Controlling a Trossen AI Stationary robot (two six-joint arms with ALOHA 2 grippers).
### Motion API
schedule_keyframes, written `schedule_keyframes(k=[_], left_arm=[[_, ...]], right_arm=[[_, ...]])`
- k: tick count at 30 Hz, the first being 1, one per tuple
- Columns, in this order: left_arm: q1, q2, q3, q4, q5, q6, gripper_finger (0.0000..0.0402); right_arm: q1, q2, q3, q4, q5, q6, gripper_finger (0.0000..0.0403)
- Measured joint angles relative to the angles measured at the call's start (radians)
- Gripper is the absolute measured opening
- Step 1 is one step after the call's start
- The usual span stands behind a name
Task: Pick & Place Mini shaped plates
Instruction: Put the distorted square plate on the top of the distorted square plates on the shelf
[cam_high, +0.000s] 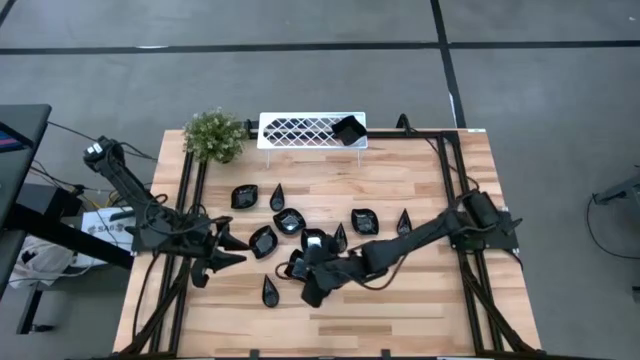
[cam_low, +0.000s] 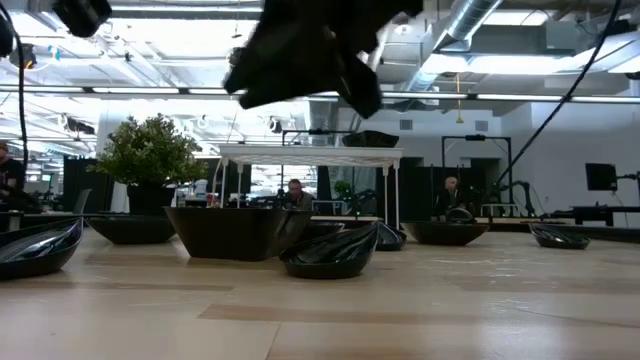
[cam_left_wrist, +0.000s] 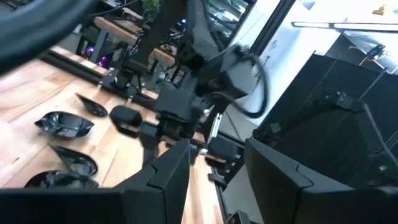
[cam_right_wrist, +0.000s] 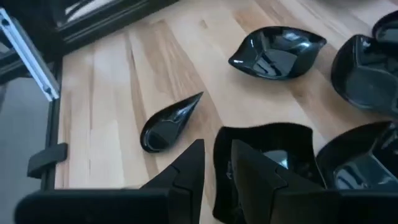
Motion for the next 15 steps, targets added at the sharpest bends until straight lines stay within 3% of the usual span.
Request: schedule_keyframes(k=[3,10,15], left_arm=[[0.0,-0.01,-0.029,-0.002,0.0,-0.004,0.0155],[0.001,-0.02,-0.075,-0.002,-0.006,-0.086,0.0155],[0.002,-0.036,-0.101,0.003,-0.038,-0.09,0.0155]], right_arm=[[-0.005,0.019,0.068,-0.069,-0.059,-0.081,0.0074],[-0.005,0.03,0.135,-0.19,-0.204,-0.452,0.0075],[-0.018,0.03,0.136,-0.195,-0.207,-0.44,0.0075]])
